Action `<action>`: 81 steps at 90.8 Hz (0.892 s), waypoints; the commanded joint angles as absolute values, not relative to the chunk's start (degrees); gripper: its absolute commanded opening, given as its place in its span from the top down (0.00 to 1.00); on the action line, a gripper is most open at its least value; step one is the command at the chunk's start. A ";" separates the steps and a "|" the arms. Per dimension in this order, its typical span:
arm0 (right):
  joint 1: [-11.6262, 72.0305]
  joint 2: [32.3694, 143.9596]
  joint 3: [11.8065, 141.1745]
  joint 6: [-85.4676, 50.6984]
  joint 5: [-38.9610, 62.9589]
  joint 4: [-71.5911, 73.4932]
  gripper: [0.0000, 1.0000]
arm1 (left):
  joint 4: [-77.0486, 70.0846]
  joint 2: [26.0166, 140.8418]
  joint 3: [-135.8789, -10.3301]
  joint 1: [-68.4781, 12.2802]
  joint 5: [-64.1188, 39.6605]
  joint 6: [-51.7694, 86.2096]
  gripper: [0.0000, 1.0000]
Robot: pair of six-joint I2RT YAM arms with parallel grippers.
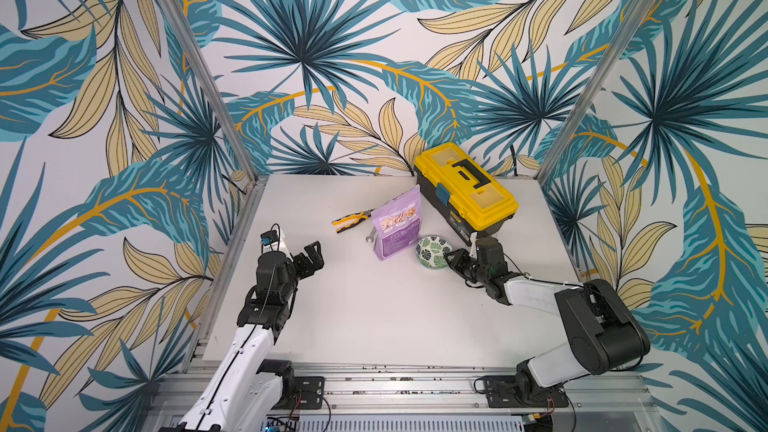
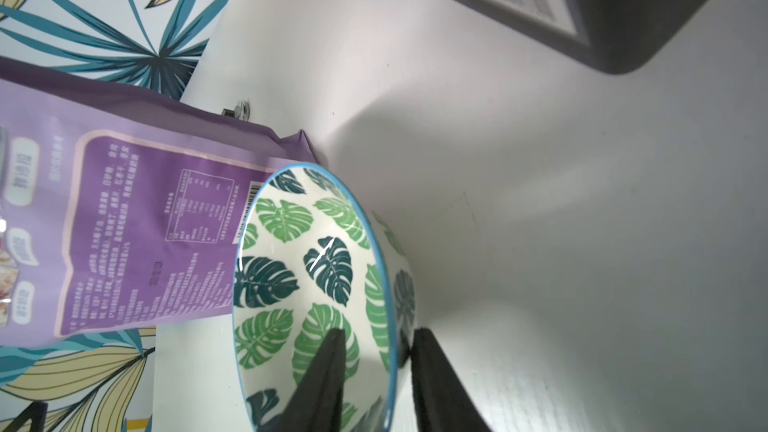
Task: Pour the oats into the breakfast bowl
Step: Pick up the bowl from the center of the board.
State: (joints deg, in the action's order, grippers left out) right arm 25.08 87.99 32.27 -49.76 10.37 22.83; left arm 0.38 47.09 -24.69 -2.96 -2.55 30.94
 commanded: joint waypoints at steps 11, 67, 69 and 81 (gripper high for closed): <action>27.31 87.75 34.03 -47.12 7.07 18.00 0.88 | 2.35 46.41 -27.07 -3.07 -1.75 30.35 0.00; 38.69 84.91 38.71 -45.48 5.91 9.88 1.00 | 6.17 44.60 -29.44 -3.00 -1.79 28.79 0.00; 39.62 85.23 39.28 -45.60 5.96 9.70 1.00 | 6.55 44.46 -29.62 -3.04 -1.70 28.58 0.00; 44.71 87.83 42.87 -45.81 7.04 9.36 1.00 | 8.81 43.74 -31.13 -3.04 -1.69 26.99 0.00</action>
State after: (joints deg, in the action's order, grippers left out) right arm 41.30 86.52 39.11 -46.26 5.80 9.69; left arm 6.09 44.95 -28.71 -2.96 -2.15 29.19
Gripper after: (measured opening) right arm 0.090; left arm 0.999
